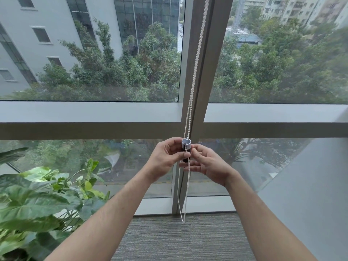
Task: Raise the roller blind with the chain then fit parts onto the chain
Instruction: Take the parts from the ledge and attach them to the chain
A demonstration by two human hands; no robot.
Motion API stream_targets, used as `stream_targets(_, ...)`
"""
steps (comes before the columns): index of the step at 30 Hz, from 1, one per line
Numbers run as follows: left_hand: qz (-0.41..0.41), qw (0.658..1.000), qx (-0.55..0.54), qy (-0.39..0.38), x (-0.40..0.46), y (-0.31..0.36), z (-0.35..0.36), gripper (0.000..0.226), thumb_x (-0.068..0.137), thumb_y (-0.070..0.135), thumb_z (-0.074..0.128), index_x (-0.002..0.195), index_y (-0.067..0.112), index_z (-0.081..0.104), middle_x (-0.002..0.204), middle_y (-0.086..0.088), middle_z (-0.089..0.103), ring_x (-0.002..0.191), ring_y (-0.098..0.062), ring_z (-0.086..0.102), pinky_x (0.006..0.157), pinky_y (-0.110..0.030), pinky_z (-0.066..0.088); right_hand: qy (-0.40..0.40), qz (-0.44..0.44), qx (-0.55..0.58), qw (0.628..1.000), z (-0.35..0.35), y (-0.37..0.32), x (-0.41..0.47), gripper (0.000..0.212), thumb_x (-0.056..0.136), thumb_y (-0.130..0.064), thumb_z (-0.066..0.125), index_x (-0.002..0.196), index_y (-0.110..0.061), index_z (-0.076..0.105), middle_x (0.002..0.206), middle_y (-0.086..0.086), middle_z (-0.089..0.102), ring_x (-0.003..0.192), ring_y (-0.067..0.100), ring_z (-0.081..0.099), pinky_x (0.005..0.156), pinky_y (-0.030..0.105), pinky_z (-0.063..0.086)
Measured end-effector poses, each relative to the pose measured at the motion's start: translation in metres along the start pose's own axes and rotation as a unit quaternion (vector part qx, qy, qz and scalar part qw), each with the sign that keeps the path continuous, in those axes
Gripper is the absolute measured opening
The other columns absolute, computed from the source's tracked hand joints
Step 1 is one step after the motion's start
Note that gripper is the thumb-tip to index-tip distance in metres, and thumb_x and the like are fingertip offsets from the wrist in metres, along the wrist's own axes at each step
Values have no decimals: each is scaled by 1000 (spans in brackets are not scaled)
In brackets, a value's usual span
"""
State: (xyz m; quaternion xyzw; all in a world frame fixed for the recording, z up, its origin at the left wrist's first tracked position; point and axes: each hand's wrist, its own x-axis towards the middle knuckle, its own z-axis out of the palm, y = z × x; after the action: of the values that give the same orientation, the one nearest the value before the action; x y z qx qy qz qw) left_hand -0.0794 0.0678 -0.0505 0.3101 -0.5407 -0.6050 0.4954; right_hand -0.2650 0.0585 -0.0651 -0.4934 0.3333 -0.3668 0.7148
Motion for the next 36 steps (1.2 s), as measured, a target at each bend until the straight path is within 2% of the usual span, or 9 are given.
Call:
stream_targets(6,-12,999,42,-11,-3,-1,-4,30,87,-13,63,115,-1,60,103,-13,68,94,-19,67,89,-27,53,-3,-25,32,999,3,10,0,46,93,-17,59,135,-1,53,104,11,68,86,24,68,81,35,58)
stream_targets(11,-15,996,80,-18,-7,-2,-12,34,84,-9,66,110,13,67,107,-8,72,101,-19,67,92,-33,54,32,-31,34,998,5,19,3,46,89,-13,61,132,3,56,108,10,70,87,23,66,86,35,56)
stream_targets(15,-35,996,75,-27,-8,-5,-19,31,81,-1,66,105,18,70,107,-10,74,99,-18,68,91,-32,53,48,-30,9,998,9,27,1,40,87,-14,64,124,-1,63,99,9,72,83,23,69,84,36,56)
stream_targets(17,-27,996,78,-16,-9,-7,-21,18,86,8,68,102,16,72,103,-12,75,94,-18,69,87,-31,55,52,-39,-3,998,13,29,0,33,85,-16,66,116,-6,69,97,8,73,83,21,70,85,35,57)
stream_targets(20,7,992,105,62,-9,-10,-19,5,89,13,70,91,11,74,91,-14,75,82,-13,70,75,-26,56,88,-49,-47,994,16,34,-1,26,86,-10,69,112,-5,70,93,7,73,78,19,71,82,30,58)
stream_targets(22,25,986,130,101,-10,-12,-21,4,89,11,71,88,13,74,85,-7,75,74,-7,69,66,-20,55,110,-43,-84,989,17,41,-2,22,88,-2,68,110,-4,70,85,6,73,73,17,70,78,28,58)
stream_targets(25,41,978,173,105,-14,-14,-27,6,88,13,73,87,18,74,81,2,74,71,-5,68,63,-18,55,128,-27,-122,984,19,57,-6,21,87,1,69,107,-4,70,78,2,72,70,18,67,78,31,59)
stream_targets(31,25,973,212,92,-31,-33,-36,15,86,12,75,86,27,72,76,2,74,74,-16,69,77,-49,57,167,11,-169,971,23,98,-13,21,86,4,70,100,-11,71,78,3,70,71,15,65,77,31,58)
stream_targets(36,0,975,211,71,-43,-53,-41,19,86,9,75,85,28,72,72,8,74,71,-10,68,76,-46,59,195,51,-174,964,22,140,-19,23,86,1,71,99,-18,70,82,2,71,71,11,66,79,28,56)
